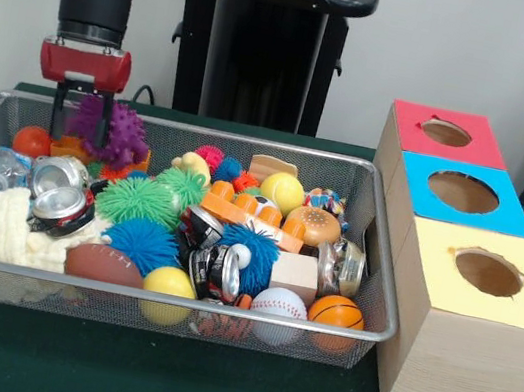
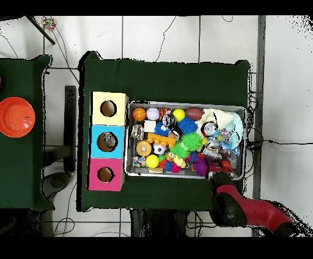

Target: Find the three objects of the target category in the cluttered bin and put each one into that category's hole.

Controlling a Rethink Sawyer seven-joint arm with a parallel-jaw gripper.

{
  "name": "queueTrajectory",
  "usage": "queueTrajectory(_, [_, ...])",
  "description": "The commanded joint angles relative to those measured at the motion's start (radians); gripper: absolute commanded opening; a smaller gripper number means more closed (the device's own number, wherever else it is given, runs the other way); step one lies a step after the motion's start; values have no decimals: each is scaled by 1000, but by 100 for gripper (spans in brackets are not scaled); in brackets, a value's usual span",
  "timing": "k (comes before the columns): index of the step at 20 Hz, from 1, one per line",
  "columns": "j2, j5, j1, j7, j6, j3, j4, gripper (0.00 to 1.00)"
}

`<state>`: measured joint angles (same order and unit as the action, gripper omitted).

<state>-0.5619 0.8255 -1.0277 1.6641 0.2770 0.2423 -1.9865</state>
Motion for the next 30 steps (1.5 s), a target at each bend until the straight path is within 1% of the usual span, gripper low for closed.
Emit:
queueTrajectory(1, [-33, -50, 44, 134, -91, 35, 43, 100])
queueTrajectory(4, [-11, -53, 46, 137, -81, 63, 82, 100])
queueTrajectory(5, [-8, -60, 58, 137, -79, 55, 94, 100])
queueTrajectory(8, [-7, -78, 53, 128, -126, 82, 109, 100])
queueTrajectory(9, [-7, -83, 55, 127, -128, 86, 114, 100])
queueTrajectory(11, [-4, -93, 44, 119, -155, 116, 122, 100])
queueTrajectory(16, [-6, -113, 102, 111, -144, 48, 151, 100])
queueTrajectory(19, [-4, -113, 118, 88, -183, 33, 178, 100])
queueTrajectory(21, [-7, -114, 126, 73, -220, 26, 190, 100])
queueTrajectory(23, [-15, -126, 158, 69, -252, -7, 207, 100])
queueTrajectory(24, [-23, -138, 168, 64, -286, -10, 211, 100])
queueTrajectory(26, [-42, -159, 177, 52, -355, -5, 213, 100])
queueTrajectory(27, [-52, -172, 173, 44, -392, 8, 213, 100])
queueTrajectory(29, [-67, -216, 149, 13, -497, 57, 211, 100])
queueTrajectory(30, [-71, -235, 158, 9, -540, 55, 218, 100])
